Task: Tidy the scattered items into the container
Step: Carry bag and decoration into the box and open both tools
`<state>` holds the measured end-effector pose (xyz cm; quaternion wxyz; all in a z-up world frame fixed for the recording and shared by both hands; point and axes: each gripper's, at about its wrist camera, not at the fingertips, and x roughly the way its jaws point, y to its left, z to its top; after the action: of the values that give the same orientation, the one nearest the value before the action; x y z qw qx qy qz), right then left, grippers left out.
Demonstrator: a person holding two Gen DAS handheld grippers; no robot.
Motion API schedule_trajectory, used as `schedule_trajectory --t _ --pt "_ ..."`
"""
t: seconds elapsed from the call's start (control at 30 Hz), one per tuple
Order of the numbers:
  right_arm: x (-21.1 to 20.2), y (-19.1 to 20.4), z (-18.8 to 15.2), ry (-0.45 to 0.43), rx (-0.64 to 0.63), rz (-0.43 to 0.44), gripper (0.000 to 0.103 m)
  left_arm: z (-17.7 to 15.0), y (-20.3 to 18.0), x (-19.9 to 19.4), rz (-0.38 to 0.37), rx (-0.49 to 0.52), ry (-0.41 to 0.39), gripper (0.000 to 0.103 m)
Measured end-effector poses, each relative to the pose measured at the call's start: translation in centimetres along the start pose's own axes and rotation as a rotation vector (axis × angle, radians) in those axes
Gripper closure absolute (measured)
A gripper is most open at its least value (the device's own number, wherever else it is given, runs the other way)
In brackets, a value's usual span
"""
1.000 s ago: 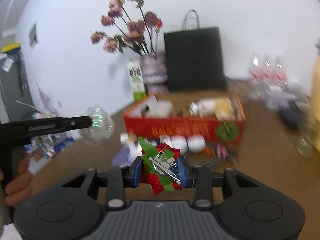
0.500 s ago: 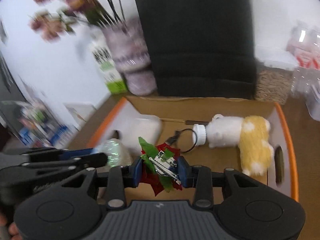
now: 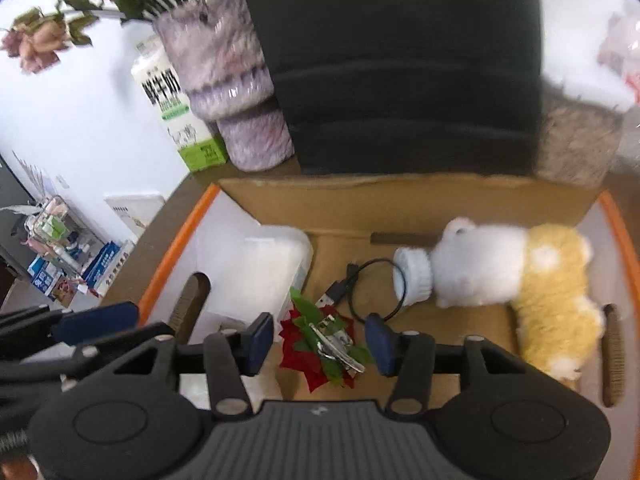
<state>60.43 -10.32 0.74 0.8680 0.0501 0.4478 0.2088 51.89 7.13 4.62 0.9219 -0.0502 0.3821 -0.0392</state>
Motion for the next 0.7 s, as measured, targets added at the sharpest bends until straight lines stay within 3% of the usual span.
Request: schedule_trajectory --t 0.1,0.23,0.47,0.7 --pt "-2.8 -0.4 -0.2 -0.046 -0.033 -0.049 0.043 0.4 0.0 -1.5 0.003 -0.021 -0.008 0.040" --pt "-6.9 -2.3 -0.8 -0.066 -0.015 -0.117 0.043 0.1 -0.7 -3.5 0.057 0.007 0.001 0.039" --pt "-14.7 -5.6 -3.2 -0.115 0.022 -0.180 0.040 -0.5 -1.3 -8.5 0.060 0.002 0.005 0.030" --pt "-20.5 -4.5 -6.4 -0.166 -0.031 -0.181 0.031 -1.8 -2.9 -13.4 0.065 0.049 -0.019 0.025"
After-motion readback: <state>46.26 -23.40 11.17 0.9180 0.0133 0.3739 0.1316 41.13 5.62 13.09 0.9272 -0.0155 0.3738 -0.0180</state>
